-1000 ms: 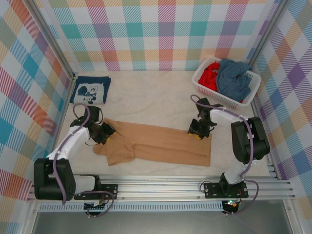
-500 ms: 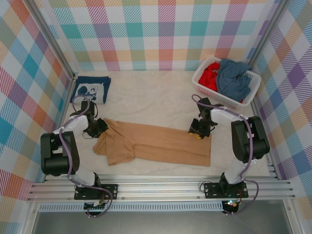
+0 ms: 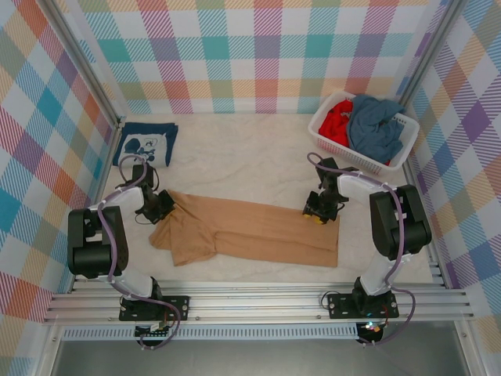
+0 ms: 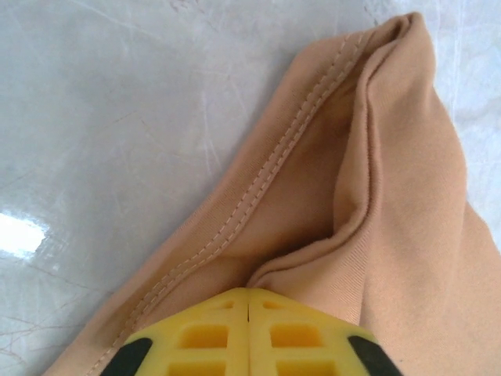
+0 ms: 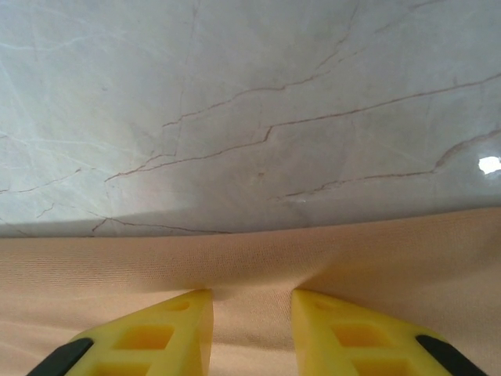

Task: Fold and stack the t-shirts

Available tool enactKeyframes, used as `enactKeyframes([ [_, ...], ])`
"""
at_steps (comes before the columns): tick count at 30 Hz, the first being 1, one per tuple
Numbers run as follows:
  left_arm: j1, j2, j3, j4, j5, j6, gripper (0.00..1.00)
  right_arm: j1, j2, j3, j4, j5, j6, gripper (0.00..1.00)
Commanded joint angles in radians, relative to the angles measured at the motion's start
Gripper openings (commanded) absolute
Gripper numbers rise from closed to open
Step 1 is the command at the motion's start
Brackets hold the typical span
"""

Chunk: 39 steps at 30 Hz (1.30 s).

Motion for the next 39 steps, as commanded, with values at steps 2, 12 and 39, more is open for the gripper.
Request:
enactKeyframes([
  [2, 0.007, -0.098, -0.026, -0.051, -0.058, 0.000, 0.01, -0.006, 0.028, -0.004, -0.027, 0.026, 0.005, 0.31],
  [12, 0.007, -0.149, -0.048, -0.183, -0.189, -0.056, 0.00, -0.006, 0.094, 0.039, -0.082, 0.063, 0.035, 0.28],
  [39, -0.313, -0.589, -0.345, -0.390, -0.198, -0.417, 0.38, -0.005, 0.128, 0.111, -0.121, 0.030, -0.013, 0.29],
])
